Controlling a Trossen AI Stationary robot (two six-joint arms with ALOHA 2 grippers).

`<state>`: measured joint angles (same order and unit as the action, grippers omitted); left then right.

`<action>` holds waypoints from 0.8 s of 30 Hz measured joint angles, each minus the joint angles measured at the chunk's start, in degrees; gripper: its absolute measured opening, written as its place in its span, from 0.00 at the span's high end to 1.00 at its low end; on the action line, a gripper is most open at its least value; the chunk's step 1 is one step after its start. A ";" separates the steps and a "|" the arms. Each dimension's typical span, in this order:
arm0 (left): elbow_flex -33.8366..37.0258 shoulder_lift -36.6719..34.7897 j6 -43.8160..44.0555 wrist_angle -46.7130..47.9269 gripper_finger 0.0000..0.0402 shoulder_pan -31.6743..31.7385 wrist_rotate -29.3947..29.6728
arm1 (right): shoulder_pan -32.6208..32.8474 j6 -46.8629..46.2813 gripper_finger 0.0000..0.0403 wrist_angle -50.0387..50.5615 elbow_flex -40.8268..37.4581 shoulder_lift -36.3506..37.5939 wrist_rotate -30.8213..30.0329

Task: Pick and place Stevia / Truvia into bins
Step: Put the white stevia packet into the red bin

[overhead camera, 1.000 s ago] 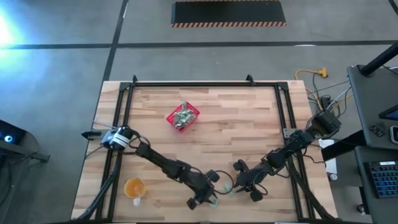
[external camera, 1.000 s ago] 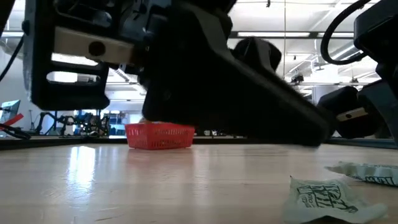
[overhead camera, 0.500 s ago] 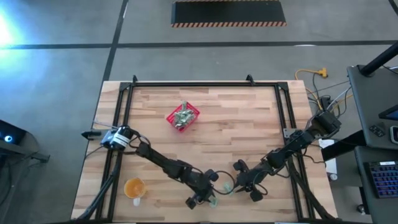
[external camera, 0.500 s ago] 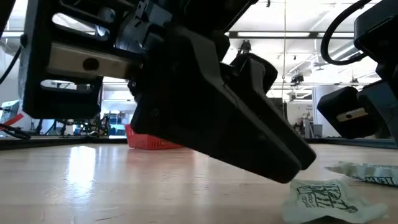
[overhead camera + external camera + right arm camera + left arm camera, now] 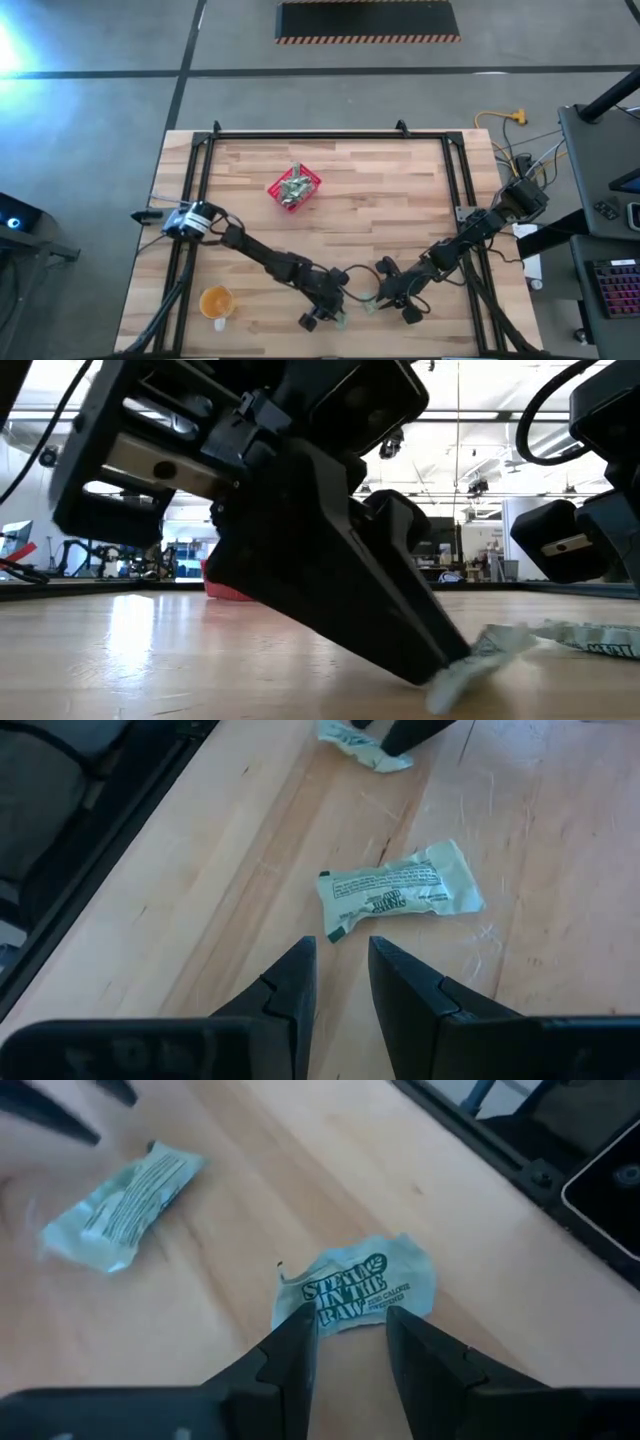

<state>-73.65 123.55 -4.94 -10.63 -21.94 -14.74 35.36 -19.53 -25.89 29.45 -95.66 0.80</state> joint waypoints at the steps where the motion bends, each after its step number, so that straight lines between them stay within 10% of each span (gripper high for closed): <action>1: -0.11 -0.17 0.14 0.87 0.73 0.12 0.02 | 0.02 0.00 0.79 0.00 -0.04 0.00 0.00; 24: 3.57 -12.00 6.11 32.22 0.73 0.23 30.05 | 0.04 -0.03 0.79 0.20 -0.13 -0.07 0.07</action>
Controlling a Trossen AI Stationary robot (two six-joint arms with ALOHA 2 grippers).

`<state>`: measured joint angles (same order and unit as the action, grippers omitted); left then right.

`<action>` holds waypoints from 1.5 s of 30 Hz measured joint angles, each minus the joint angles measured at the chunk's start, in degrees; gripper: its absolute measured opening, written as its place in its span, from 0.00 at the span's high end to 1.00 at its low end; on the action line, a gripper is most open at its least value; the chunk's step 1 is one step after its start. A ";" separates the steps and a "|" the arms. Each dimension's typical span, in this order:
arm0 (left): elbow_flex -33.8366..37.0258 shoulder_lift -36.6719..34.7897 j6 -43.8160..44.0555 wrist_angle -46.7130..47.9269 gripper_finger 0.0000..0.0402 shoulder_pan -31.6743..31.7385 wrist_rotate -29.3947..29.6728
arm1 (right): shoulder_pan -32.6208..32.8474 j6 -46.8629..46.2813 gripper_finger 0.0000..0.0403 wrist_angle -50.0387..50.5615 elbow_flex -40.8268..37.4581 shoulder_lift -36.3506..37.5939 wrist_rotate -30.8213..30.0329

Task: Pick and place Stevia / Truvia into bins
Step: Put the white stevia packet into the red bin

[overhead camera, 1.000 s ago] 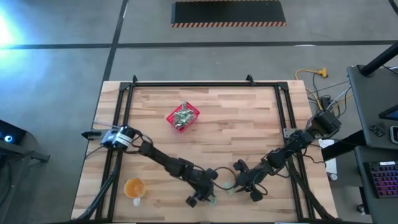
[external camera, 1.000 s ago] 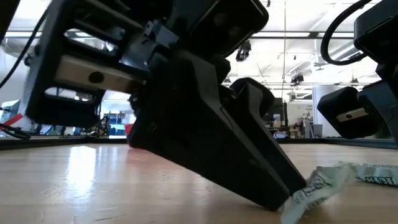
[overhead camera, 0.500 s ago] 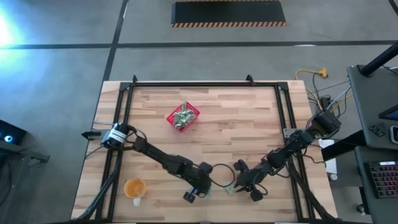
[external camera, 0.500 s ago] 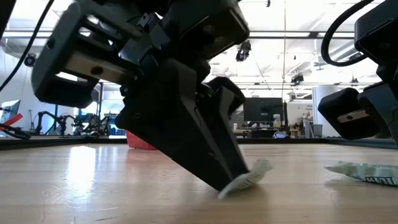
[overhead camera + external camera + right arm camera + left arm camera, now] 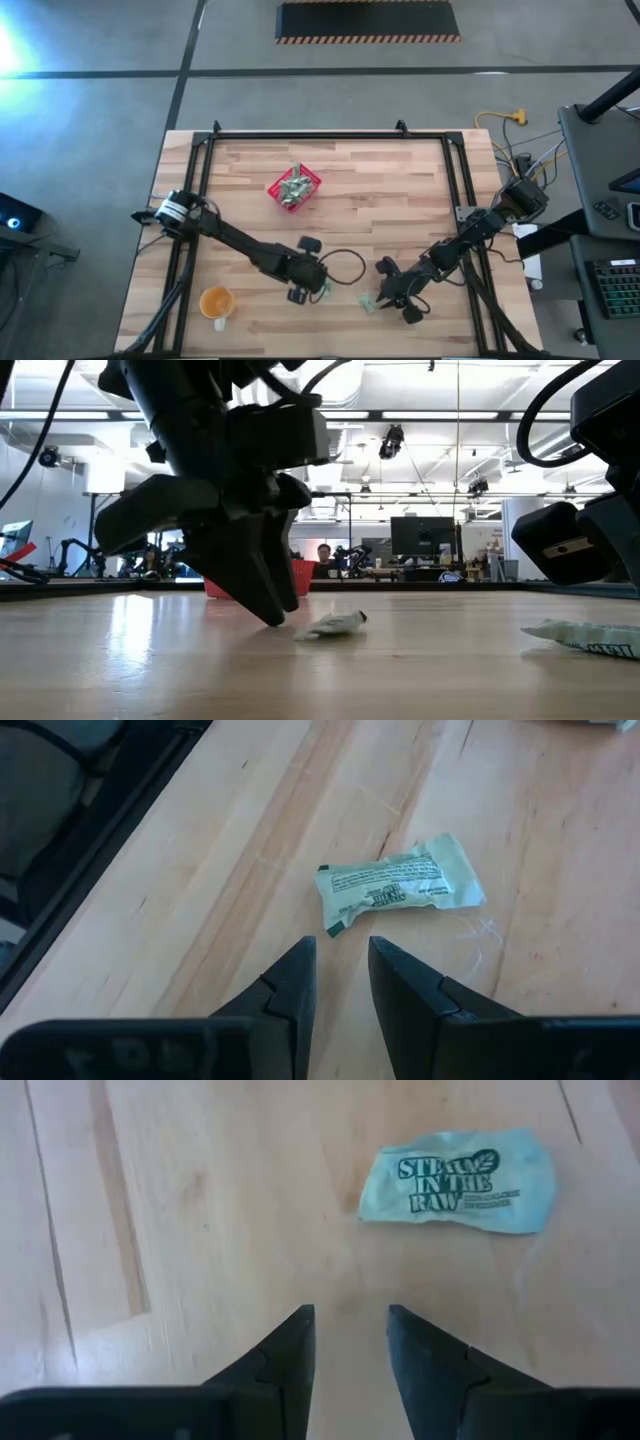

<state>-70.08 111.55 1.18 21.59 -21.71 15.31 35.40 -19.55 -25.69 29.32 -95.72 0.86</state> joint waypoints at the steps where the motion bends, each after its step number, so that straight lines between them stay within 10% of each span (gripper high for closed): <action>1: 0.00 -0.08 -0.18 -0.06 0.73 -0.10 0.14 | -0.02 0.00 0.79 -0.01 -0.02 0.00 0.00; 11: 0.11 -0.11 -4.57 -6.06 0.73 -0.62 -0.51 | -0.01 0.00 0.79 -0.24 -0.03 0.00 -0.04; 22: 0.11 0.84 -7.89 -18.30 0.73 -0.90 -15.78 | -0.02 0.00 0.79 -0.26 -0.09 0.00 -0.68; 45: 0.17 3.61 -10.58 -17.56 0.73 -0.79 -6.40 | 0.00 0.00 0.79 -0.33 -0.20 0.04 -1.07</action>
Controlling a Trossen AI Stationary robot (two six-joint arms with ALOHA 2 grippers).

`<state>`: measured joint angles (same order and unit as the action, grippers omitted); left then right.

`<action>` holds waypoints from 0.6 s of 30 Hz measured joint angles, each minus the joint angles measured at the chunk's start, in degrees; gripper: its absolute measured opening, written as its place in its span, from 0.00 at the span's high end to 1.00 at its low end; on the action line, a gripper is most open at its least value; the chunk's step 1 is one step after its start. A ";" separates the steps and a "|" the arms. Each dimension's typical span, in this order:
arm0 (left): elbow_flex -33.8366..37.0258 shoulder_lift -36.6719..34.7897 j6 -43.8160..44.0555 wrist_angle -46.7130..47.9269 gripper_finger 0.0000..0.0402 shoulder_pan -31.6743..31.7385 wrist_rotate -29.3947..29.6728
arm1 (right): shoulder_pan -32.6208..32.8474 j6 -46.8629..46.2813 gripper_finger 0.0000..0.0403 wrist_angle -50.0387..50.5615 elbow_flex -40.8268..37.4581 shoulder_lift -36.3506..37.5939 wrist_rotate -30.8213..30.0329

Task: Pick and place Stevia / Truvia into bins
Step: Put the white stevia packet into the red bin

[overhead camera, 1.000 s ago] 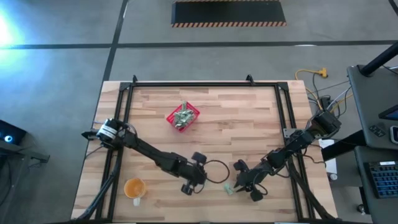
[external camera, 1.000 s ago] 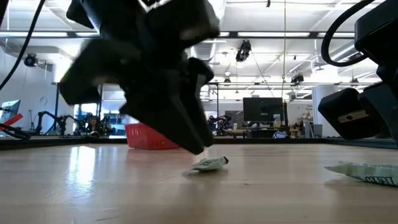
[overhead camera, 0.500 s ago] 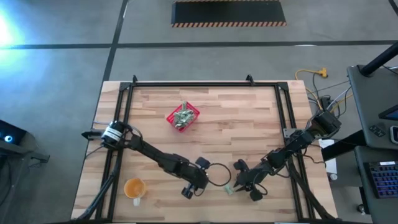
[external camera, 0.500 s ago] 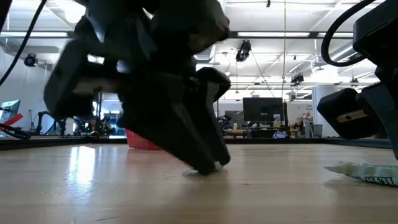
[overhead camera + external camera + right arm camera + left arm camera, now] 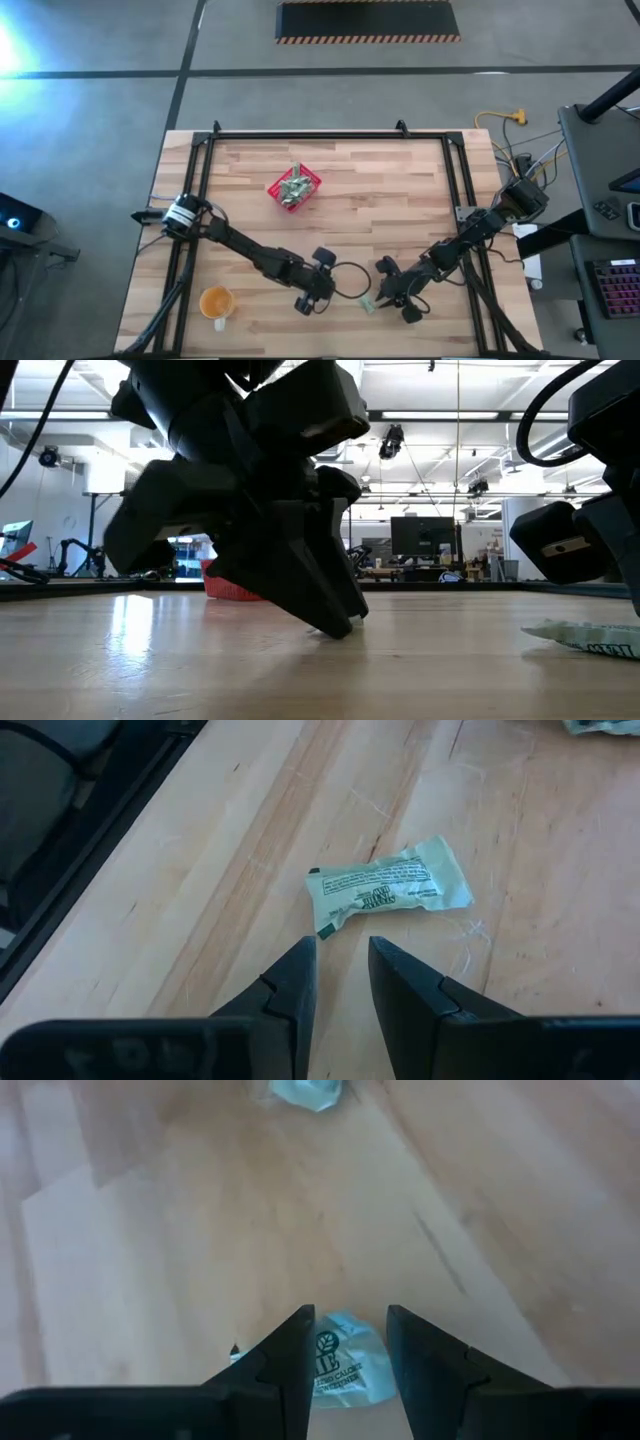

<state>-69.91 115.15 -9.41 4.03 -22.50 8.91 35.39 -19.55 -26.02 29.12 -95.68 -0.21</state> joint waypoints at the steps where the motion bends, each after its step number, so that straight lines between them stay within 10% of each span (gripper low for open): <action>1: 0.00 -0.04 0.06 0.35 0.73 0.00 0.65 | 0.00 0.00 0.79 0.00 0.00 0.00 0.00; 18: -0.02 -0.19 1.57 4.17 0.99 0.44 3.50 | -0.01 -0.01 0.79 -0.01 0.00 0.02 0.00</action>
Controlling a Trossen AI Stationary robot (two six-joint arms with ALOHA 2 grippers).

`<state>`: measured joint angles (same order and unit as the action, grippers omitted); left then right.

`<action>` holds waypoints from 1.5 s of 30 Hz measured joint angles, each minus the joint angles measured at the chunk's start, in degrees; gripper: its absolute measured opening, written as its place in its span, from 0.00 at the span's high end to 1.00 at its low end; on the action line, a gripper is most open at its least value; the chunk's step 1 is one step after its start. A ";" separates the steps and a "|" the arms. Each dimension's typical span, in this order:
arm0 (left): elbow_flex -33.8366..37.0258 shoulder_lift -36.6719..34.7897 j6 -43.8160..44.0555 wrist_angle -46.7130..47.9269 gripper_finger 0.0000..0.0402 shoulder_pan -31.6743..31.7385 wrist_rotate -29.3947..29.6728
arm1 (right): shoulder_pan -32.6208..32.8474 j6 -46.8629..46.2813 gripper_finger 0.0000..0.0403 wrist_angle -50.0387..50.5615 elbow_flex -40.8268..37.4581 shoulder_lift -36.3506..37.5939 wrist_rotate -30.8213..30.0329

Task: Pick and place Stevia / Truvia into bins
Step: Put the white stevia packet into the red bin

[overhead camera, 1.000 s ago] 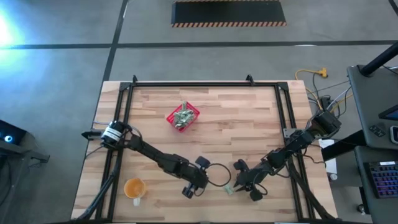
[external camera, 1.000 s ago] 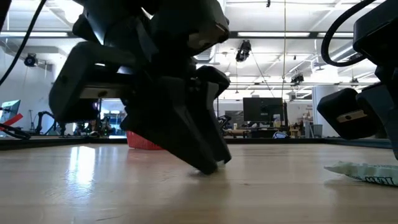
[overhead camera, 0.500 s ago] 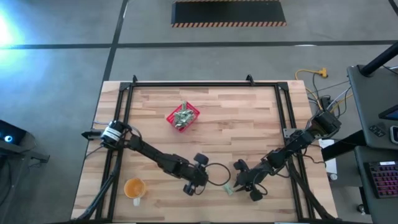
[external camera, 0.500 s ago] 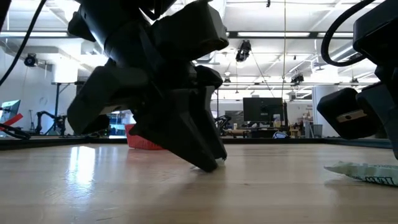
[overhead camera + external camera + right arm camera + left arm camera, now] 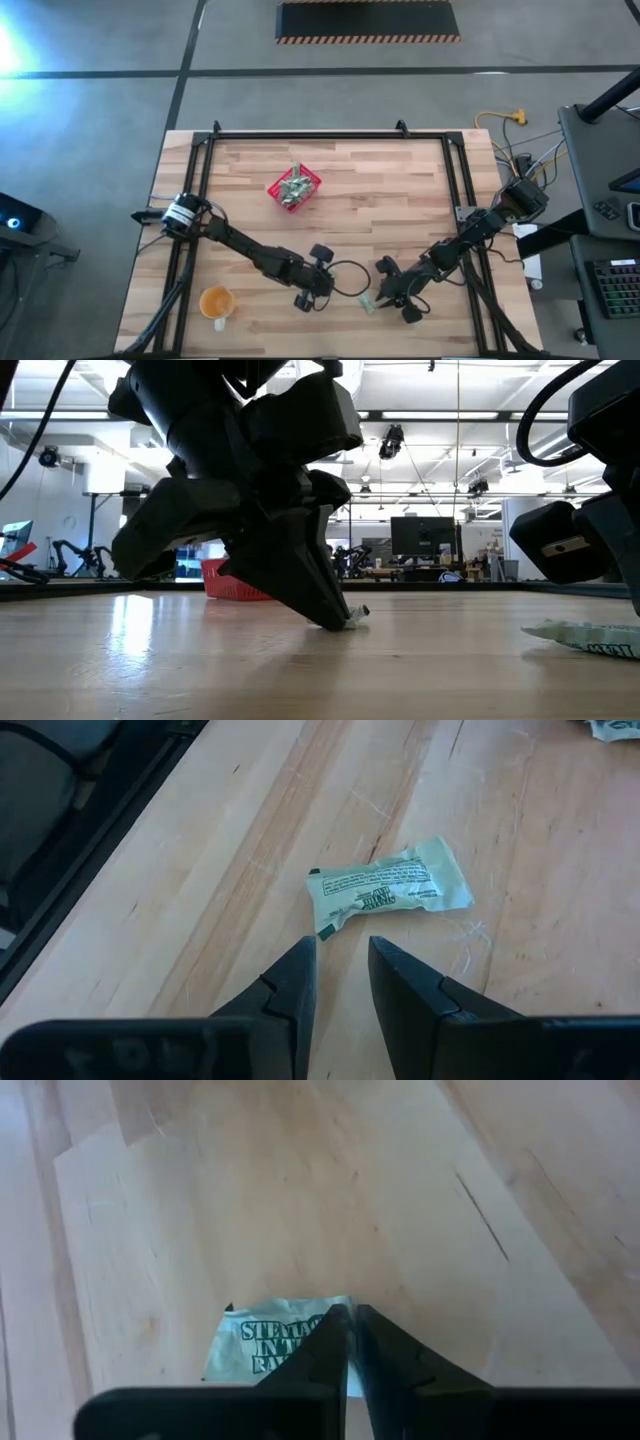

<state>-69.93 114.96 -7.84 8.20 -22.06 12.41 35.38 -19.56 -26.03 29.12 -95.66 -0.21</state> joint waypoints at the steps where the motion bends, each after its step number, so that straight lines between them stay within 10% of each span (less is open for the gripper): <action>1: 0.00 -0.01 -0.02 0.03 0.99 0.00 0.19 | 0.01 0.00 0.79 -0.02 0.00 0.00 0.00; 8: 0.08 -0.19 -0.07 0.32 1.00 -0.05 2.08 | -0.01 -0.01 0.79 0.01 0.00 0.00 0.00; 32: 2.69 -12.37 1.60 12.45 1.00 -2.43 42.83 | 0.00 0.01 0.79 0.04 -0.11 0.00 -1.51; 45: 23.29 -35.67 4.19 7.77 1.00 9.66 38.93 | 0.01 0.01 0.79 -0.10 -0.18 0.00 -1.51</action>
<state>-46.64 79.30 -3.65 15.96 -12.40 51.34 35.40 -19.55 -26.13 28.94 -95.66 -1.72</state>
